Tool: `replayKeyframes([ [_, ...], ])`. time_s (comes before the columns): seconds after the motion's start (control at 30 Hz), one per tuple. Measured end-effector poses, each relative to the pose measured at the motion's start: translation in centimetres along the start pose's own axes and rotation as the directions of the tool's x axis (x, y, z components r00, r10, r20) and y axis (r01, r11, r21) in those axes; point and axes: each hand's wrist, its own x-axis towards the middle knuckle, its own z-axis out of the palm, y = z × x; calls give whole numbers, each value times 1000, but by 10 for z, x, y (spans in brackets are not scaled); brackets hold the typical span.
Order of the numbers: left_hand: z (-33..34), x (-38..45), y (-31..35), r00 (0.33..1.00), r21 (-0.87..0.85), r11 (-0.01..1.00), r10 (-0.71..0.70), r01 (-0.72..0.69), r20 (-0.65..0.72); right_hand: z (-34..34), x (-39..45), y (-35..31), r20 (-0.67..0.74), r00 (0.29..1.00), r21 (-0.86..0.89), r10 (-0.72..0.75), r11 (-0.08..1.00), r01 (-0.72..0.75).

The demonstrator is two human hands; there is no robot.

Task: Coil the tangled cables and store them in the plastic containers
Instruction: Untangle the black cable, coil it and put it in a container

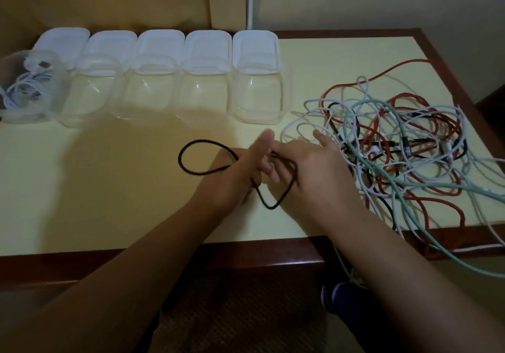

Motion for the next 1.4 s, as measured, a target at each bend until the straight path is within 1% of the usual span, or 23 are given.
replayKeyframes([
  [0.03,1,2,0,999,-67,996,-51,51,9,1,-1,0,-6,1000,1,-13,1000,13],
  [0.1,-1,5,-1,993,-151,982,-105,112,55,3,-4,0,-9,999,-6,-35,999,35],
  [0.2,-5,10,-1,986,-223,963,-132,151,98,1,-2,6,3,999,24,-39,999,39],
  [0.27,-7,11,1,983,-309,935,-150,177,109,-3,0,11,29,1000,37,-3,999,2],
  [0.33,-16,15,6,978,-447,871,-171,205,116,-8,2,20,39,999,64,32,997,-34],
  [0.4,-36,21,9,978,-619,758,-174,206,112,-13,2,29,25,997,105,69,992,-71],
  [0.47,-60,29,9,986,-746,650,-159,148,57,-15,1,32,-17,994,116,109,987,-107],
  [0.5,-69,31,8,987,-769,629,-157,113,16,-16,1,31,-42,992,107,119,988,-114],
  [0.53,-74,33,5,987,-760,645,-156,79,-30,-16,1,29,-66,990,98,122,989,-116],
  [0.57,-75,32,3,986,-716,696,-150,53,-72,-15,2,27,-92,988,101,124,988,-114],
  [0.63,-69,28,1,985,-556,831,-111,21,-130,-15,2,23,-140,983,151,122,983,-101],
  [0.67,-63,26,1,986,-476,879,-81,3,-144,-15,3,22,-156,981,178,117,980,-88],
  [0.7,-57,23,0,989,-416,909,-48,-15,-141,-15,3,21,-166,980,192,107,979,-74],
  [0.77,-45,20,-1,996,-338,941,2,-32,-89,-14,2,17,-161,984,188,71,981,-40],
  [0.83,-29,13,3,999,-276,960,29,-40,-44,-10,0,13,-129,991,154,20,988,0],
  [0.87,-21,10,3,999,-256,966,32,-42,-44,-7,-1,11,-108,994,122,-7,992,21],
  [0.97,-3,4,4,997,-281,958,40,-56,-63,1,-4,10,-73,995,27,-73,997,75],
  [1.03,3,2,3,996,-236,969,67,-80,-59,3,-5,10,-67,991,12,-112,993,114],
  [1.1,5,3,5,992,-211,972,84,-103,-97,2,-5,8,-51,991,13,-125,992,126],
  [1.2,1,6,11,988,-309,950,-5,-43,-152,-3,-3,7,-3,999,64,-44,997,44],
  [1.23,-4,8,11,984,-331,943,-19,-42,-179,-5,-2,10,9,1000,90,-12,996,11],
  [1.33,-22,17,8,955,-317,943,1,-100,-296,-9,0,19,14,999,149,46,988,-47],
  [1.4,-35,22,5,940,-354,926,3,-131,-342,-11,0,21,12,998,140,69,988,-70],
])
